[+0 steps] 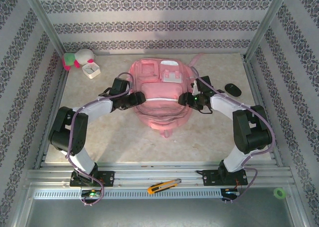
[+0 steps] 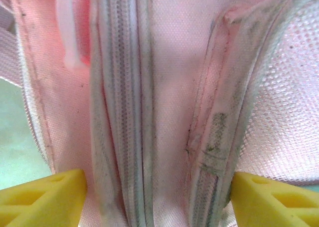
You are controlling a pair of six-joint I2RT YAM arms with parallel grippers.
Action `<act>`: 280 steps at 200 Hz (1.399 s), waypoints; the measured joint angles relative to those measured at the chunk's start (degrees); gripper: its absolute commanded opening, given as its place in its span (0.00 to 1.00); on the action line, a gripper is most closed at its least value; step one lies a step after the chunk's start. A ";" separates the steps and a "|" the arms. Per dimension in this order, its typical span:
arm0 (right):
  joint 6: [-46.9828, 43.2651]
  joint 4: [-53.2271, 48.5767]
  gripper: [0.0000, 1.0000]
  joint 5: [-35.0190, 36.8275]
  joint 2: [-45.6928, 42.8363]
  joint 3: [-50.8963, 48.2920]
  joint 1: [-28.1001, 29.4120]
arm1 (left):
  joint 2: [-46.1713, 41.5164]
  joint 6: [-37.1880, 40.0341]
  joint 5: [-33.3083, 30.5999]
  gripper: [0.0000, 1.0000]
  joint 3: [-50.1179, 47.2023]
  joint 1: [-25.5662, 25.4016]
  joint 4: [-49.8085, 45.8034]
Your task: Pack the student bag
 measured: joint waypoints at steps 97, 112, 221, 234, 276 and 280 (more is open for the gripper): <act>-13.27 -7.52 0.98 13.88 -39.93 -1.27 -4.04 | -42.01 25.31 -34.14 0.99 -20.48 0.02 13.75; -15.91 -2.23 0.98 16.98 -42.58 -7.98 -5.20 | -42.86 29.99 -38.18 0.99 -29.03 0.04 21.84; -26.99 39.65 0.98 17.05 -25.70 -37.16 -11.26 | -4.31 45.83 -38.71 0.99 -48.33 4.28 78.09; -27.10 46.95 0.98 16.63 -24.41 -38.69 -11.26 | -3.39 44.72 -36.65 0.99 -47.95 7.65 81.13; -27.15 49.33 0.98 17.99 -17.05 -33.73 -11.26 | -3.54 40.83 -34.99 0.99 -40.37 11.37 74.34; -27.36 48.92 0.98 17.99 -16.26 -32.57 -11.26 | -3.65 40.63 -34.91 0.99 -39.91 11.43 73.88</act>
